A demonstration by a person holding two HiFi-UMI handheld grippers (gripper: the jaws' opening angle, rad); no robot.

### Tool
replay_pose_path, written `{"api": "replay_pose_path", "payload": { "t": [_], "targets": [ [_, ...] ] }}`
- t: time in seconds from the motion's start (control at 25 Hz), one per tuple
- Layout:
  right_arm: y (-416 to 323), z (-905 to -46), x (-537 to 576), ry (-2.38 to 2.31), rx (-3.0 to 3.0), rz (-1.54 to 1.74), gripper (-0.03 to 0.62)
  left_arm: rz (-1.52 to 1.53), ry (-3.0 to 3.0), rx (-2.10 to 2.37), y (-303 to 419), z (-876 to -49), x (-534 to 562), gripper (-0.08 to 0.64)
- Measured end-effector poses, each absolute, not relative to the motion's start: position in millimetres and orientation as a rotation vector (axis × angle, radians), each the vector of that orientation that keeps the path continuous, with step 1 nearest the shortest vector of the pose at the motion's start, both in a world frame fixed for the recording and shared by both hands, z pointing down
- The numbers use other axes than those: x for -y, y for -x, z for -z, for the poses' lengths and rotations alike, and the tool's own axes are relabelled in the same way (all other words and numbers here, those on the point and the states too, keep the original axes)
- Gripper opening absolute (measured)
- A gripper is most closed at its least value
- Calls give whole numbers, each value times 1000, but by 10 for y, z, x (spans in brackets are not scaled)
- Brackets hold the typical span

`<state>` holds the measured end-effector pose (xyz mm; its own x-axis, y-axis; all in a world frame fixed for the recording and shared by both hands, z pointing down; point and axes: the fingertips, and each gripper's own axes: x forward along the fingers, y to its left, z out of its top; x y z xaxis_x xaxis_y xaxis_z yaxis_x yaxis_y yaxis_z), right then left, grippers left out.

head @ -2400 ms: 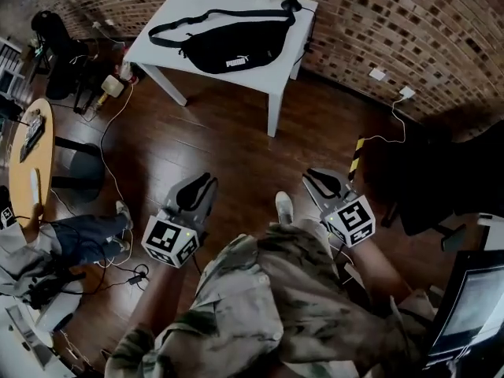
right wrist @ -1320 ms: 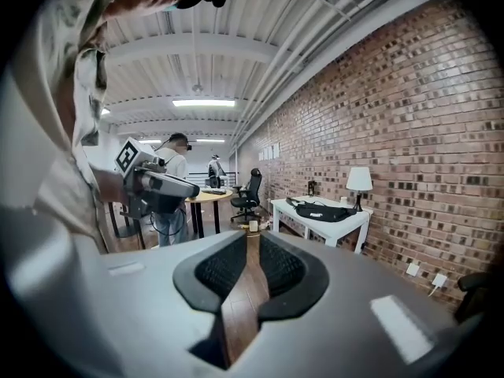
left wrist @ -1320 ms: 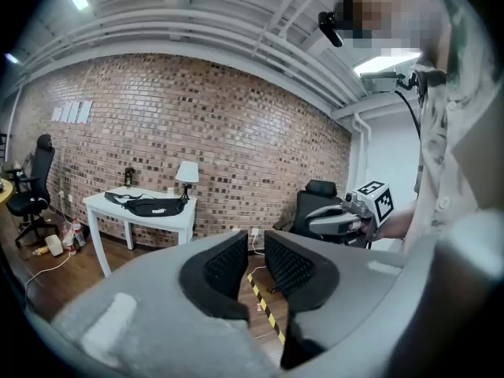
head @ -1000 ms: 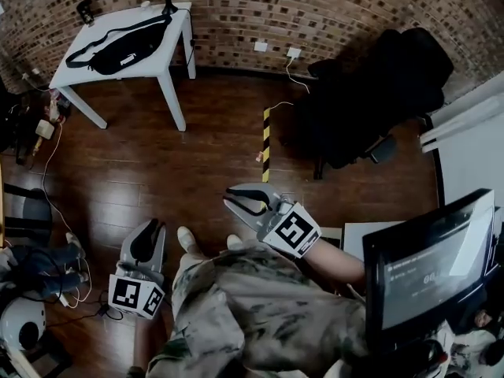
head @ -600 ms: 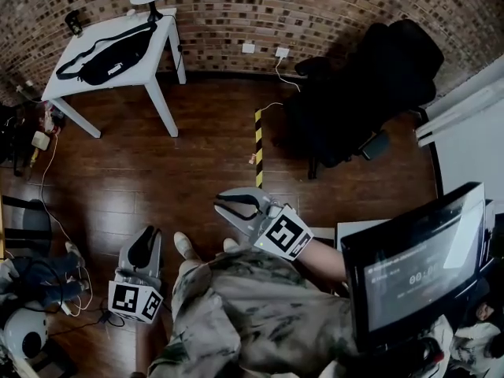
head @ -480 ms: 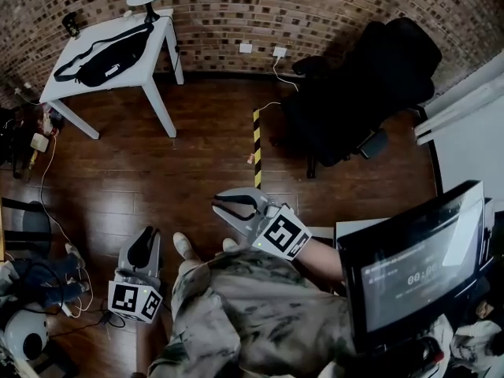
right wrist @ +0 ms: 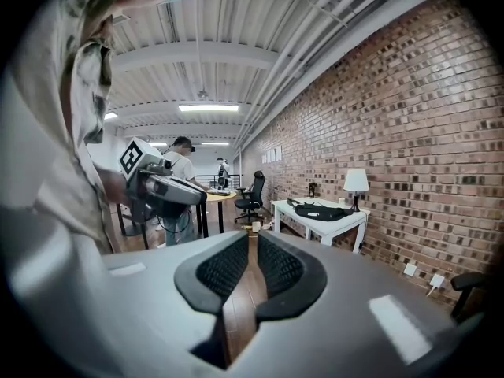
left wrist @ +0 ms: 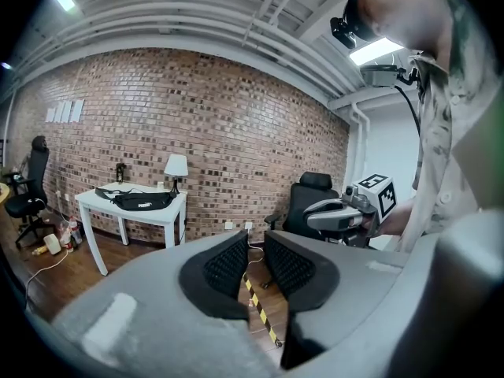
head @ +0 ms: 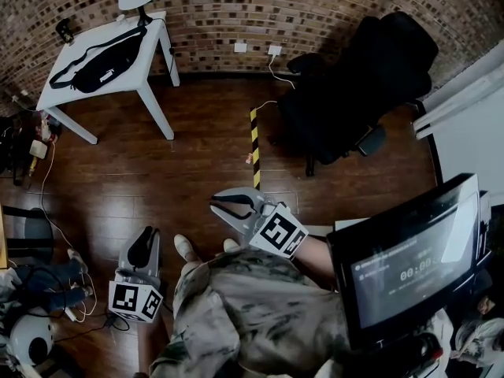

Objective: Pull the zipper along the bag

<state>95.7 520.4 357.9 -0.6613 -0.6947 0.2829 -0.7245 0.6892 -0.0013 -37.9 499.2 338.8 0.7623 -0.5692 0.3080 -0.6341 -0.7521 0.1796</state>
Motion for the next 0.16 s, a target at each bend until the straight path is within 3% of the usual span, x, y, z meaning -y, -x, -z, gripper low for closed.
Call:
{"api": "replay_pose_path", "payload": {
  "t": [0.16],
  "targets": [
    [-968, -3622, -5176, -1123, 2644, -157, 43, -342, -2682, 940, 370, -3409, -4946, 70]
  ]
}}
